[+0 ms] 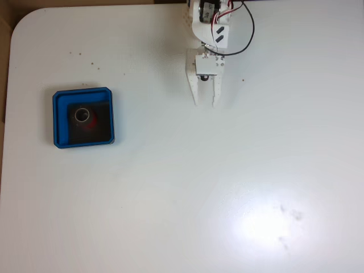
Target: Pick the red roll and drop it in the blue box
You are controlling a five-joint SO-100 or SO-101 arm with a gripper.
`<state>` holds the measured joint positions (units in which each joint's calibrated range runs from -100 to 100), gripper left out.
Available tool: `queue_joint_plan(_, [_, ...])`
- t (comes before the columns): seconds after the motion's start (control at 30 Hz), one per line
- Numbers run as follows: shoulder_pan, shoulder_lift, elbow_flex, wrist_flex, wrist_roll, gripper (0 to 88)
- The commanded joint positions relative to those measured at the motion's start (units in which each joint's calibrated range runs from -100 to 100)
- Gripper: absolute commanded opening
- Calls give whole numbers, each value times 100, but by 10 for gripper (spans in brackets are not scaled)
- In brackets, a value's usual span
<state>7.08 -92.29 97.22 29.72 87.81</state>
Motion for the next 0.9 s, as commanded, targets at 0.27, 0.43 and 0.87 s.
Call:
queue_joint_plan(0.27, [-468, -135, 44, -60, 36, 162])
queue_joint_plan(0.43, [-468, -704, 278, -51, 36, 162])
queue_joint_plan(0.87, [-478, -662, 278, -51, 36, 160])
